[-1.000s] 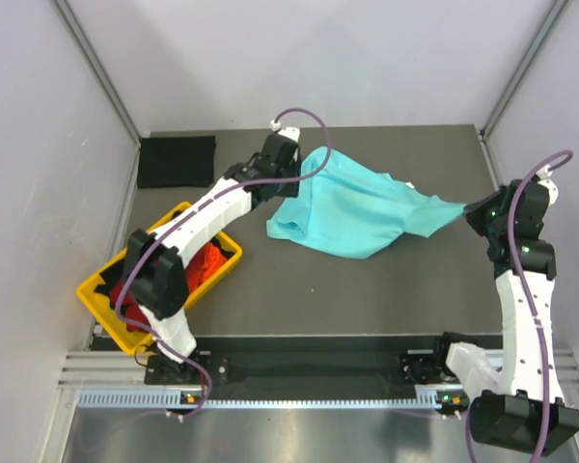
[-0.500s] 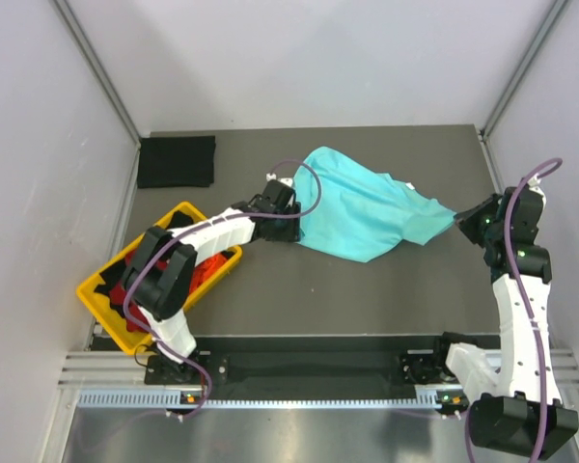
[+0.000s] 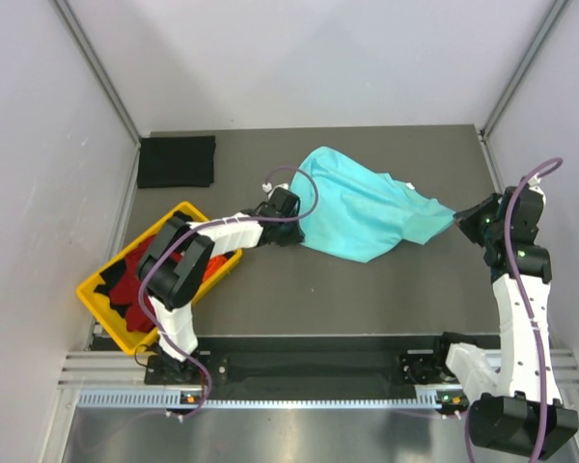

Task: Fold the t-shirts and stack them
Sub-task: Flatten the tshirt out

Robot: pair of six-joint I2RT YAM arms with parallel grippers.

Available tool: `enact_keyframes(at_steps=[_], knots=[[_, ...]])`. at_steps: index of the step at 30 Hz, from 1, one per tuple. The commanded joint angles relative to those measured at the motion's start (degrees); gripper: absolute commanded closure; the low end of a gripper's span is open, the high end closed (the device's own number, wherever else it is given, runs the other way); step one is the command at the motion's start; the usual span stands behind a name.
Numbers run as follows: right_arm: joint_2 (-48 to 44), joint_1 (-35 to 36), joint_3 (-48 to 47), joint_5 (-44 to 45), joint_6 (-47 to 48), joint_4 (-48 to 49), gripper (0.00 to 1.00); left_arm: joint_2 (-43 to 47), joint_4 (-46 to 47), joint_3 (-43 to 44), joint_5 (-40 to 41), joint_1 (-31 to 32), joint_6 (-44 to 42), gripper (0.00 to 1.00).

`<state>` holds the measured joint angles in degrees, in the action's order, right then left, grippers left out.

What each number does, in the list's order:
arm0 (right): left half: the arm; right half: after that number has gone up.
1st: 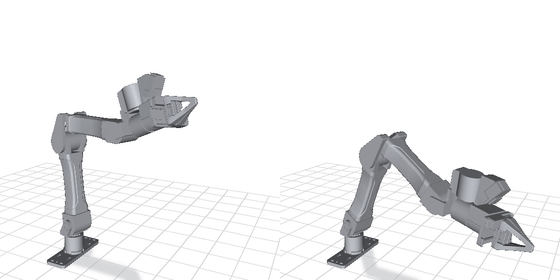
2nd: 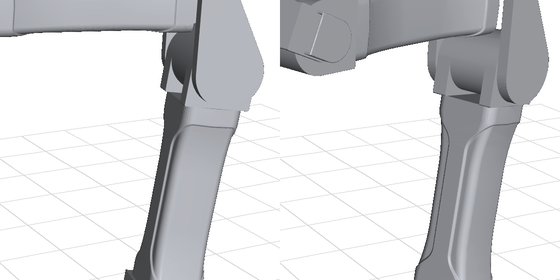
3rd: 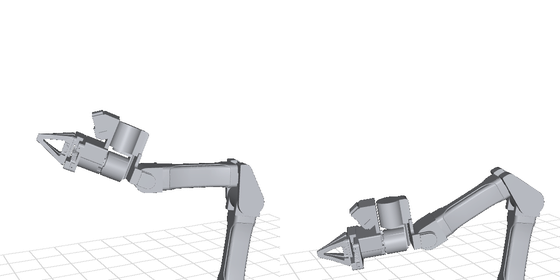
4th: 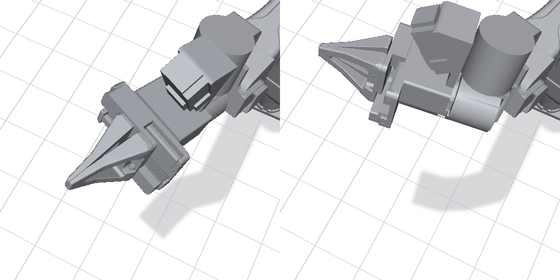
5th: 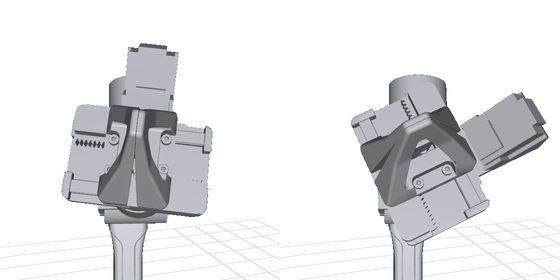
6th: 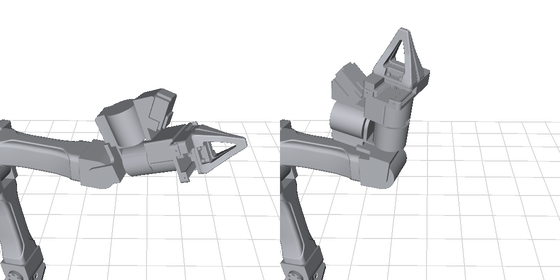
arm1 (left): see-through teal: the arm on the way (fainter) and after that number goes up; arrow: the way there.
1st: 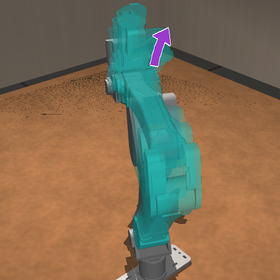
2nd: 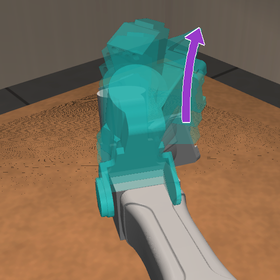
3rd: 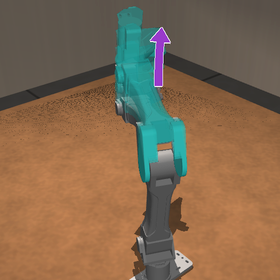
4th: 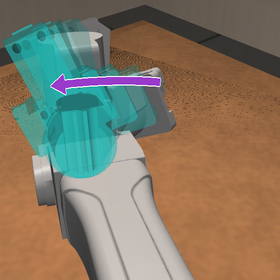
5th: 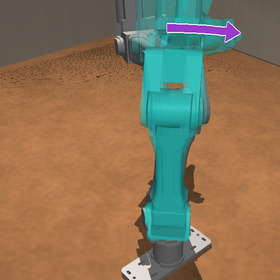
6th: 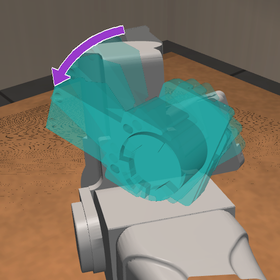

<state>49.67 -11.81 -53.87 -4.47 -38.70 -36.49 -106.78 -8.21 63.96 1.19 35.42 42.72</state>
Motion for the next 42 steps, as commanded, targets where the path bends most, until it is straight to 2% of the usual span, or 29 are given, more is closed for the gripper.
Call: enact_keyframes(at_steps=[1, 4, 6, 10, 12, 15, 21, 25, 28, 30, 35, 36, 38, 39, 42], knots=[[-0.45, -0.49, 0.69, -0.28, -0.41, 2.3, 1.0, -2.73, 1.26, 0.45, 4.86, 0.62, 1.49, 0.82], [-0.54, -0.49, 0.17, 0.25, 0.64, 1.69, 1.0, -2.91, -2.15, 4.83, 7.67, 0.53, -1.04, 1.0], [-0.63, -0.58, -1.41, 1.3, 1.34, -0.06, 1.0, -1.77, -8.1, 8.09, 9.43, 0.53, -3.07, 1.0], [-1.5, -0.49, -8.86, 6.29, 3.36, -5.07, 1.0, 7.17, -16.74, 16.43, 14.8, 0.53, -9.47, 1.0], [-1.68, -0.58, -10.73, 6.84, 3.54, -6.83, 1.0, 9.65, -16.58, 18.12, 15.86, 0.53, -12.47, 1.0], [-2.47, -0.49, -11.61, 5.97, 2.75, -6.58, 1.0, 10.98, -15.0, 21.1, 10.96, -0.61, -16.61, 1.0], [-1.77, -0.49, -8.72, 3.25, 2.22, -3.77, 1.0, -0.25, -15.08, 32.52, 5.24, -3.16, -22.59, 1.0], [-1.33, -0.49, -4.68, 3.32, 2.75, -1.39, 1.0, -13.16, -16.13, 45.87, -3.27, -5.44, -24.17, 1.0], [-0.19, -0.49, -4.14, 3.68, 3.45, -0.95, 1.0, -22.48, -21.22, 57.47, -6.8, -6.24, -25.92, 1.0], [0.42, -0.49, -4.06, 3.94, 3.8, -0.69, 1.0, -26.0, -23.34, 63.27, -10.15, -6.24, -27.59, 0.96], [2.45, -0.49, -3.61, 5.96, 4.07, 0.28, 1.0, -30.15, -22.38, 66.47, -18.48, -6.33, -32.08, 0.8], [2.71, -0.49, -3.53, 6.14, 4.07, 0.37, 1.0, -29.89, -21.86, 65.86, -19.2, -6.33, -32.43, 0.68], [3.33, -0.58, -3.53, 7.02, 4.16, 0.19, 1.0, -27.88, -21.5, 64.89, -17.72, -6.33, -32.44, 0.61], [3.68, -0.58, -3.61, 7.19, 4.24, 0.19, 1.0, -25.43, -21.5, 62.8, -14.41, -6.33, -32.18, 0.58], [3.68, -0.49, -3.53, 7.55, 4.33, 0.1, 1.0, -17.97, -20.71, 54.91, -6.15, -6.33, -31.12, 0.56]])
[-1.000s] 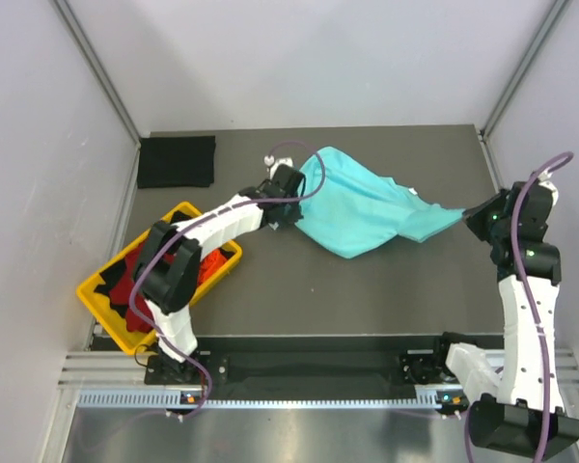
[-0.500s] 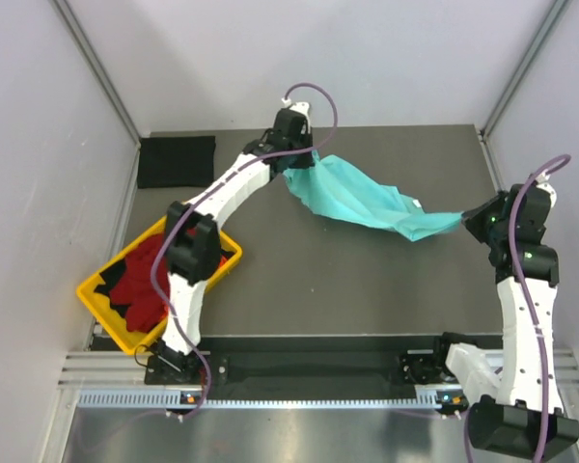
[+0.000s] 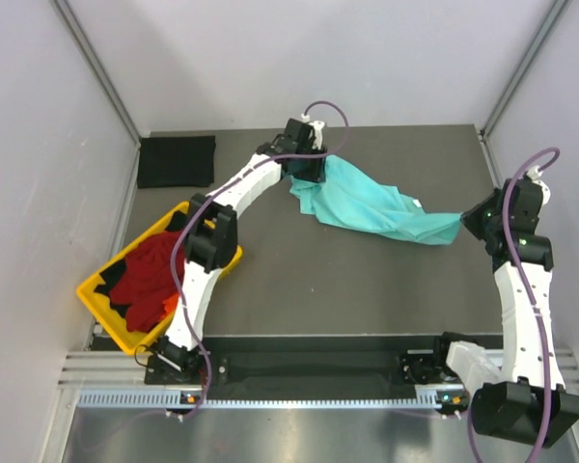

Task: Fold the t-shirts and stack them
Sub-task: Flatten the tshirt out

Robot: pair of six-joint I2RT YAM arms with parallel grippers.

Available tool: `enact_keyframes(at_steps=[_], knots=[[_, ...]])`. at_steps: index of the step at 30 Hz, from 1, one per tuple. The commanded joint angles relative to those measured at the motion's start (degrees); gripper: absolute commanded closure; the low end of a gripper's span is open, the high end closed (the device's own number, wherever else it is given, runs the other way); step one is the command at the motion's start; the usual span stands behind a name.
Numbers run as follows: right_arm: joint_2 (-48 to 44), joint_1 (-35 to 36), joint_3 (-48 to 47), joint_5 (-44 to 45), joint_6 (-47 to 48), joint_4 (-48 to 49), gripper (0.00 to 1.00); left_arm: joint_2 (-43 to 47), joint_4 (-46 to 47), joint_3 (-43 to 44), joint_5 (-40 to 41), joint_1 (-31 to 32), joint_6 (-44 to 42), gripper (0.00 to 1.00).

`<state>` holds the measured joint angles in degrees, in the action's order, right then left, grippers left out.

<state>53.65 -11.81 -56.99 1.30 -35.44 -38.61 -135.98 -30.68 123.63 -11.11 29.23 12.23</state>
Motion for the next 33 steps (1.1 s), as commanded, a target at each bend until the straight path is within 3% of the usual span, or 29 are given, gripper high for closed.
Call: enact_keyframes(at_steps=[1, 7, 12, 14, 19, 33], knots=[[-0.47, -0.49, -0.23, 1.6, 0.9, 2.4, 1.0, 13.35, 2.28, -7.15, 7.15, -0.23, -0.11, 0.56], [-0.91, -0.49, 0.56, -0.86, 0.02, 3.45, 1.0, 25.83, 5.8, -26.55, 8.47, -0.49, 7.87, 0.59], [-1.26, -0.49, 1.27, -2.52, -0.24, 4.24, 1.0, 27.79, 11.24, -38.98, 7.95, -0.67, 13.6, 0.6], [-1.7, -0.58, 1.71, -3.14, -0.33, 4.59, 1.0, 27.09, 11.95, -39.96, 6.73, -0.76, 15.98, 0.6], [-2.41, -0.49, 2.59, -4.29, -0.68, 5.3, 1.0, 24.54, 23.81, -45.85, 4.08, -0.84, 20.28, 0.58], [-2.85, -0.58, 2.85, -5.08, -0.59, 6.0, 1.0, 16.1, 26.55, -43.57, 7.24, -0.93, 21.61, 0.58]])
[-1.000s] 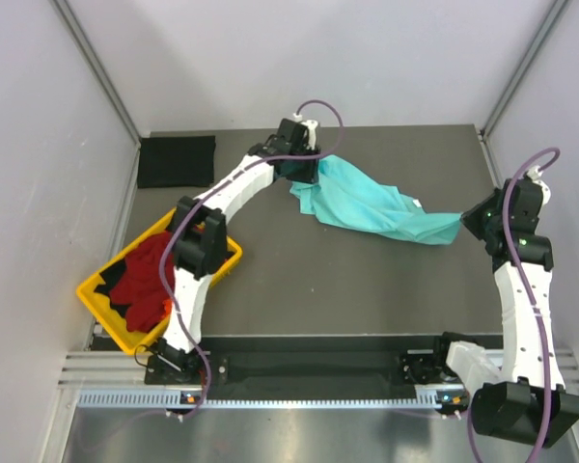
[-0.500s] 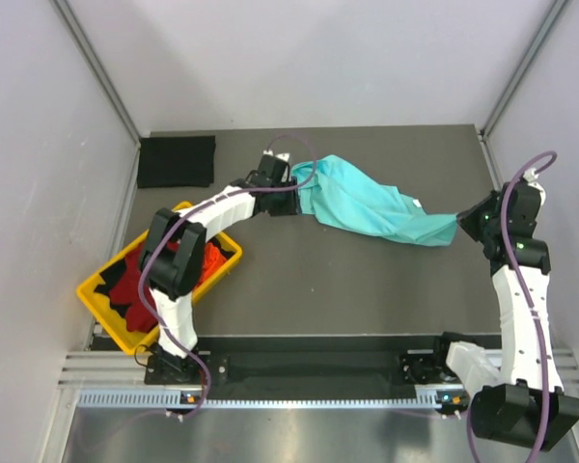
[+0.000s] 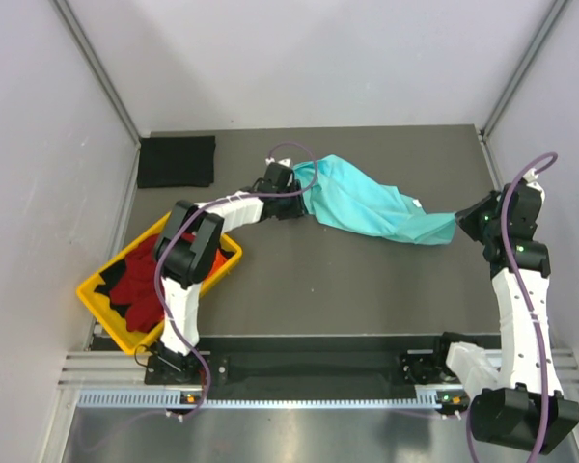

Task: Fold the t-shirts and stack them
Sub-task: Flatten the tshirt out

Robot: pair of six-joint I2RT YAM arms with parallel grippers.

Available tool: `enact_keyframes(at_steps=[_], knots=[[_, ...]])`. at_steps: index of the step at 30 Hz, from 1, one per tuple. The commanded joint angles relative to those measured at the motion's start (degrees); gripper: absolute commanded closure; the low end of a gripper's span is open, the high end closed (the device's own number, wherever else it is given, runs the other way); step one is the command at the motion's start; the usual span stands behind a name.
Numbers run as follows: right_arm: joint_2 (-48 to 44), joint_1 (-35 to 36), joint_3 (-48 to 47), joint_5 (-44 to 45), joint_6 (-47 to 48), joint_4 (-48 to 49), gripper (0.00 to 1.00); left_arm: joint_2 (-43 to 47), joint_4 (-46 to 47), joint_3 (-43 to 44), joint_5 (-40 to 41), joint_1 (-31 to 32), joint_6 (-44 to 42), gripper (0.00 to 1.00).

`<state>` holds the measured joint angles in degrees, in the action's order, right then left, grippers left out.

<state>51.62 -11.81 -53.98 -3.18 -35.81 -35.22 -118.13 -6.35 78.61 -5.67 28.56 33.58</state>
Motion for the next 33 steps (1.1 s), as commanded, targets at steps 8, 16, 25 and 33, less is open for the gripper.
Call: enact_keyframes(at_steps=[8, 16, 25, 33], knots=[[-0.73, -0.58, -0.43, -1.04, -0.49, 3.05, 1.0, -4.74, 1.52, 3.92, 2.16, -0.34, -0.89, 0.59], [0.33, -0.49, -0.16, 0.72, -1.01, 2.44, 1.0, -5.36, -7.5, 9.36, 4.35, -0.34, -2.12, 1.0], [5.07, -1.19, -20.71, 7.58, 0.48, -5.99, 1.0, 15.27, -23.34, 22.36, 7.58, -0.17, -5.98, 1.0], [0.25, -1.28, -33.99, 6.43, 2.49, -21.09, 1.0, 36.54, -40.23, 32.14, 11.83, -0.08, -7.75, 1.0]])
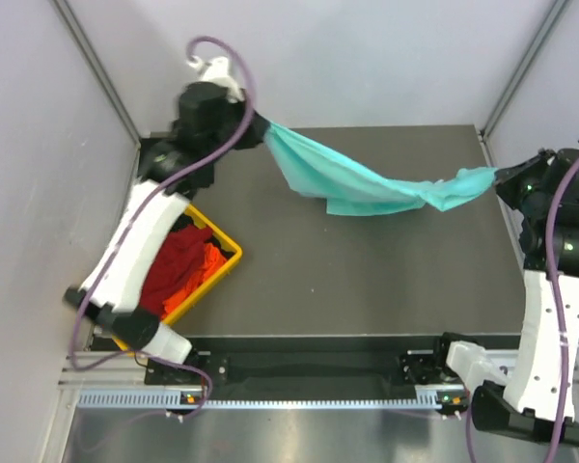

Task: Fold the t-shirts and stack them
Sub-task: Flatten the tshirt out

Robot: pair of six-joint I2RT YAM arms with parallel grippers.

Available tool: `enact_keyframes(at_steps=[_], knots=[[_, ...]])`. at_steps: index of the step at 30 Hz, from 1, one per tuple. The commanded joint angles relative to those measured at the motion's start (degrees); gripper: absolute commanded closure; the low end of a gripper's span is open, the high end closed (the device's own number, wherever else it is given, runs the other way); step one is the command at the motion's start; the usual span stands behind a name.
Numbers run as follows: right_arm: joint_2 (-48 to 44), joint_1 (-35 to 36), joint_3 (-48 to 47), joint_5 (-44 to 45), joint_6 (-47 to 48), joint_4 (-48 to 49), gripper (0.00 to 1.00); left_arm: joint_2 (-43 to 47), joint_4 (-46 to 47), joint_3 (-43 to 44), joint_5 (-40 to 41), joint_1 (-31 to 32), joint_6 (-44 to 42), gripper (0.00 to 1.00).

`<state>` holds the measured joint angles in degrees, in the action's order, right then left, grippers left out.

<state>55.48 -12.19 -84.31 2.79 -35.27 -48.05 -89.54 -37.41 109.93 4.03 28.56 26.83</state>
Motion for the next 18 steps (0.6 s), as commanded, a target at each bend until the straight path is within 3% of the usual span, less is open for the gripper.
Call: enact_keyframes(at_steps=[1, 5, 11, 14, 18], knots=[[-4.67, -0.91, -4.27, 0.55, 2.48, -9.59, 1.0, 9.98, -10.22, 0.38, 1.51, -0.08, -0.64, 1.0], [-9.33, -0.91, -9.89, 0.73, 3.89, -17.06, 1.0, 19.37, -14.17, -0.42, -1.66, -0.08, 1.81, 1.0], [-9.0, -0.91, -20.35, -2.52, 3.98, -22.35, 1.0, 23.53, -16.91, 1.34, -5.34, -0.08, 3.06, 1.0], [-7.24, -0.91, -19.58, -6.47, 2.75, -20.16, 1.0, 20.82, -17.17, 1.34, -7.02, -0.08, 2.27, 1.0], [-4.78, -0.82, -12.39, -8.84, 0.99, -8.43, 1.0, 15.37, -13.23, -3.22, -7.11, -0.08, 0.86, 1.0]])
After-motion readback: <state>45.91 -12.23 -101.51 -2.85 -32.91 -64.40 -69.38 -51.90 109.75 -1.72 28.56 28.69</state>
